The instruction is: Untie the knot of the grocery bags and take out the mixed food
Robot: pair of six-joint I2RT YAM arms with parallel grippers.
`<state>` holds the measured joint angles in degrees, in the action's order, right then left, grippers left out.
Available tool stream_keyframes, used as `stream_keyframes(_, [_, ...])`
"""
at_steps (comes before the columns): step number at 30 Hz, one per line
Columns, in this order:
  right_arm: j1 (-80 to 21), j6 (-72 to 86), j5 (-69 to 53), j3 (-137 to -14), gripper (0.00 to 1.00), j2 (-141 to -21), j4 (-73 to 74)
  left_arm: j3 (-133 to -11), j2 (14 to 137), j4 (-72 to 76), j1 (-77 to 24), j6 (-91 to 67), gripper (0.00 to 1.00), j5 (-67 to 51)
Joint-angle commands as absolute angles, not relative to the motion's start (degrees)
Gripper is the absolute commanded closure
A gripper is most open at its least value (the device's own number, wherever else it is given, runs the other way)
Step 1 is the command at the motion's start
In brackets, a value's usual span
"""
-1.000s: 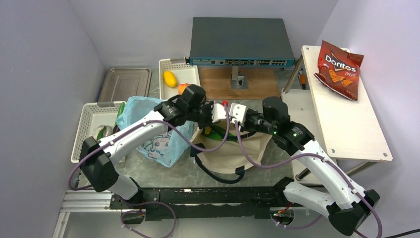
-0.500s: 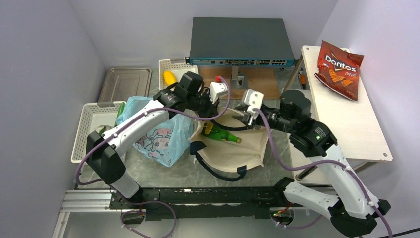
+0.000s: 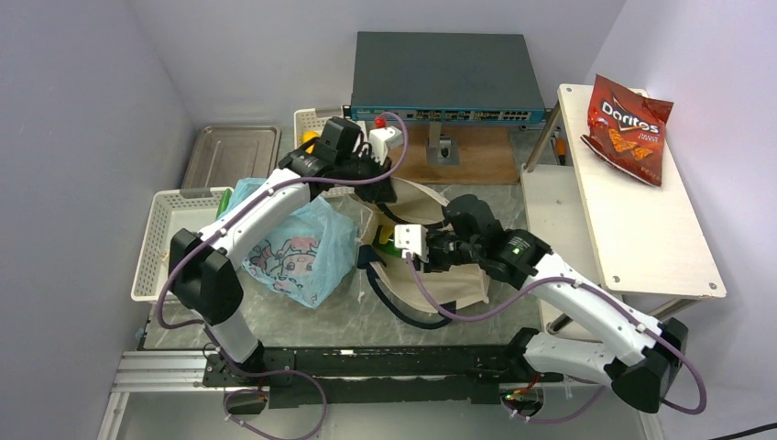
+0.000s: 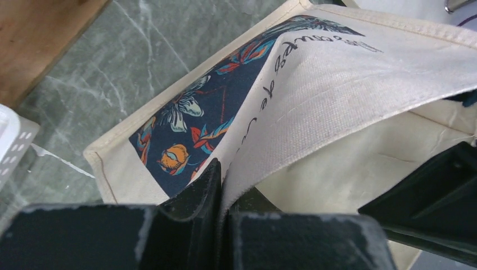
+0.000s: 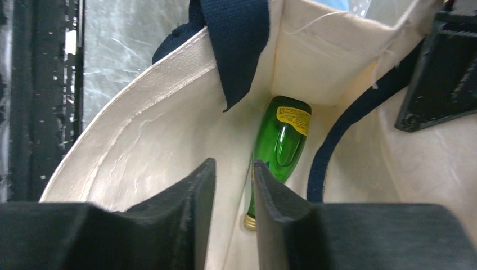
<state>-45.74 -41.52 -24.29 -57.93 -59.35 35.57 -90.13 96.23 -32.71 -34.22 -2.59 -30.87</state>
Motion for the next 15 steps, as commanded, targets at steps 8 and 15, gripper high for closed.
stream_keyframes(8, [-43.8,-43.0,-17.0,-53.4,0.48,-71.6,20.3,-97.7,102.9,-27.2,-30.9,-3.6,0.98,-35.5])
stream_keyframes(15, [-39.7,-40.1,-15.5,-54.8,0.44,-77.1,20.5,-96.5,102.7,-25.8,-29.6,-3.5,1.0,-36.7])
